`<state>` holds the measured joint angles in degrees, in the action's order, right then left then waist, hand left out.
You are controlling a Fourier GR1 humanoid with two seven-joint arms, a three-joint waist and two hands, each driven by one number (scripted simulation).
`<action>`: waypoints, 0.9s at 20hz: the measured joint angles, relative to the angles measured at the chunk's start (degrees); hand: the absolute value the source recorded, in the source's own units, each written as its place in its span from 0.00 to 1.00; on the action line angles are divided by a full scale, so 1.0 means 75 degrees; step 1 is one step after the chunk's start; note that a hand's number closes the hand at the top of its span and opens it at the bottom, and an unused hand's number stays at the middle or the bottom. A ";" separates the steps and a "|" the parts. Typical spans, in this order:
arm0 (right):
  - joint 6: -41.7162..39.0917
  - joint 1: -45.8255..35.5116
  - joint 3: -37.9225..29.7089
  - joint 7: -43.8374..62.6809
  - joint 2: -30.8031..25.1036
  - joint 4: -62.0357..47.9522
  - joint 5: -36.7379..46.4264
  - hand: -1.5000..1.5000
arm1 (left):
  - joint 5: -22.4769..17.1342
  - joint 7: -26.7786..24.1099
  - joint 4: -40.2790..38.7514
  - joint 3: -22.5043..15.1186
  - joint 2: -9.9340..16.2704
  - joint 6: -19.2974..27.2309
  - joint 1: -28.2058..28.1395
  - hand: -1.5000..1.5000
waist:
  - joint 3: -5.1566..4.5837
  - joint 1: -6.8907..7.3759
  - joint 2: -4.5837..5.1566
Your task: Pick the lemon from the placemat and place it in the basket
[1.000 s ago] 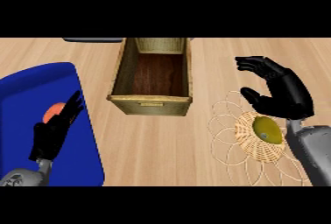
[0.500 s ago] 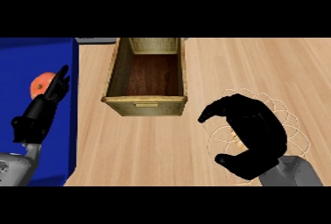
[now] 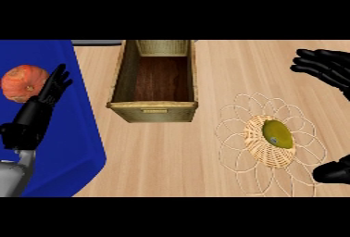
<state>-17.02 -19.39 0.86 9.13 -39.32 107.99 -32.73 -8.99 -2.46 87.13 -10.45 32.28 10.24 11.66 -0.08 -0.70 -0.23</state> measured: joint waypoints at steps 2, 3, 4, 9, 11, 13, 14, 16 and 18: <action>-0.0660 -0.0286 -0.0161 0.0127 -0.0804 -0.0074 0.0236 0.00 | -0.0005 -0.0002 -0.0009 0.0006 0.0006 -0.0046 0.0036 0.50 | -0.0002 0.0044 0.0020; -0.1042 -0.0422 -0.0181 0.0166 -0.1187 -0.0113 0.0351 0.00 | 0.0000 -0.0017 -0.0022 -0.0004 -0.0002 -0.0065 0.0046 0.50 | -0.0003 0.0076 0.0032; -0.1455 -0.0522 -0.0186 0.0139 -0.1522 -0.0188 0.0462 0.00 | 0.0036 -0.0037 -0.0020 -0.0047 -0.0056 -0.0045 0.0059 0.50 | -0.0002 0.0103 0.0046; -0.3623 -0.0998 -0.0158 -0.0338 -0.2797 -0.0887 0.0814 0.00 | 0.0105 -0.0002 -0.0062 -0.0090 -0.0145 -0.0081 0.0224 0.50 | 0.0008 0.0230 0.0091; -0.4331 -0.1230 -0.0102 -0.0655 -0.2967 -0.1306 0.1135 0.00 | 0.0162 0.0047 -0.0023 -0.0122 -0.0180 -0.0094 0.0224 0.50 | 0.0012 0.0285 0.0096; -0.4892 -0.1462 0.0009 -0.0940 -0.3000 -0.1684 0.1559 0.00 | 0.0181 0.0162 0.0102 -0.0107 -0.0192 -0.0116 0.0248 0.50 | 0.0014 0.0317 0.0093; -0.5100 -0.1587 0.0075 -0.1107 -0.2969 -0.1882 0.1841 0.00 | 0.0213 0.0145 0.0024 -0.0107 -0.0245 -0.0124 0.0313 0.50 | 0.0015 0.0320 0.0100; -0.5294 -0.1778 0.0173 -0.1376 -0.2862 -0.2248 0.2459 0.00 | 0.0211 0.0085 0.0034 -0.0049 -0.0251 -0.0204 0.0220 0.50 | 0.0016 0.0335 0.0098; -0.5307 -0.1895 0.0363 -0.1551 -0.2638 -0.2474 0.3086 0.00 | 0.0279 -0.0017 -0.0003 -0.0012 -0.0337 -0.0203 0.0173 0.50 | 0.0017 0.0320 0.0093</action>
<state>-56.82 -33.60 3.59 -2.51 -59.11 89.44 -9.58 -6.90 -2.58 87.11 -10.54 29.75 8.71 12.96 0.05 1.70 0.47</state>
